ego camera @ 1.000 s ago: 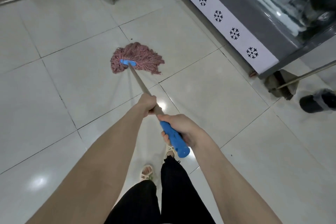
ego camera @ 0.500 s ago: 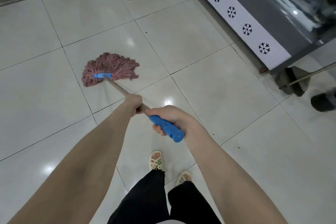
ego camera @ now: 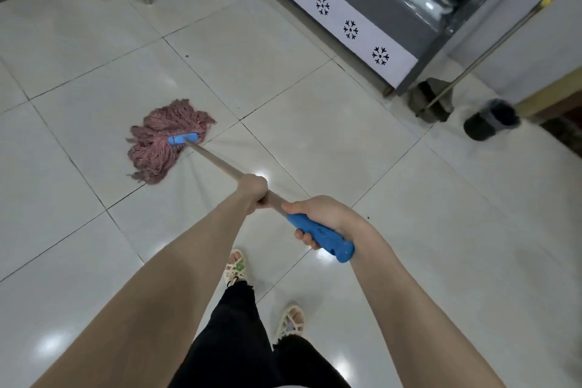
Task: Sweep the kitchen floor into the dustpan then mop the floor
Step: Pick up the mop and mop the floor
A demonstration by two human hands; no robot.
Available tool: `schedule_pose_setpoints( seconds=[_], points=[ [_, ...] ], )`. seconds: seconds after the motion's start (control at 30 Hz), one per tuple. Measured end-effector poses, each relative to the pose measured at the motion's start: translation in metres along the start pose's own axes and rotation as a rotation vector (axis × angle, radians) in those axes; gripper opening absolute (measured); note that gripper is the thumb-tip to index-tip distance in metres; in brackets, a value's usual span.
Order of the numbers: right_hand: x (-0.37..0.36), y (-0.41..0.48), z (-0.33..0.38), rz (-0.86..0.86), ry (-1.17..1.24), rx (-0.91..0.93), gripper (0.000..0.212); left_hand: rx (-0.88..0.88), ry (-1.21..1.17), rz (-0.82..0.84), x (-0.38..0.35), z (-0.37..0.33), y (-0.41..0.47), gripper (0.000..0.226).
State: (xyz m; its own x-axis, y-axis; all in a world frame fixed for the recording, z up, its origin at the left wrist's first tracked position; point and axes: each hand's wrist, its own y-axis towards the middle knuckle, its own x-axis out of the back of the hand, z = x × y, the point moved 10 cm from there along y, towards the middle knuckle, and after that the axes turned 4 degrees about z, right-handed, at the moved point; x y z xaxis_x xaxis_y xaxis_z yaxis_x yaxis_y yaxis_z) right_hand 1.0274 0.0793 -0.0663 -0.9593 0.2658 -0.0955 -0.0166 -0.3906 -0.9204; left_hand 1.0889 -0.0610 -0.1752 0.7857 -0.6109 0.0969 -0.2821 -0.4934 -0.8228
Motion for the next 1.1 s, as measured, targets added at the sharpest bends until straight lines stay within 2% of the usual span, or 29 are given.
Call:
schedule_pose_setpoints(
  seconds=[0.17, 0.33, 0.47, 0.57, 0.77, 0.9, 1.1],
  points=[
    [0.060, -0.045, -0.060, -0.078, 0.060, 0.038, 0.029, -0.045, 0.072, 0.091, -0.095, 0.012, -0.036, 0.022],
    [0.105, -0.091, -0.110, -0.157, 0.163, 0.059, 0.028, -0.041, 0.161, 0.183, -0.177, 0.025, -0.073, 0.018],
    [0.132, -0.127, -0.135, -0.211, 0.281, 0.082, 0.023, -0.086, 0.184, 0.282, -0.235, 0.021, -0.106, 0.024],
    [0.144, -0.145, -0.144, -0.259, 0.352, 0.137, 0.019, -0.105, 0.179, 0.358, -0.267, 0.021, -0.124, 0.017],
    [0.148, -0.153, -0.143, -0.268, 0.422, 0.200, 0.013, -0.135, 0.084, 0.386, -0.277, 0.022, -0.129, 0.026],
    [0.145, -0.157, -0.134, -0.268, 0.370, 0.261, 0.014, -0.163, 0.025, 0.384, -0.270, 0.022, -0.128, 0.025],
    [0.139, -0.167, -0.119, -0.234, 0.311, 0.352, 0.022, -0.246, 0.164, 0.445, -0.260, 0.012, -0.130, 0.031]
  ],
)
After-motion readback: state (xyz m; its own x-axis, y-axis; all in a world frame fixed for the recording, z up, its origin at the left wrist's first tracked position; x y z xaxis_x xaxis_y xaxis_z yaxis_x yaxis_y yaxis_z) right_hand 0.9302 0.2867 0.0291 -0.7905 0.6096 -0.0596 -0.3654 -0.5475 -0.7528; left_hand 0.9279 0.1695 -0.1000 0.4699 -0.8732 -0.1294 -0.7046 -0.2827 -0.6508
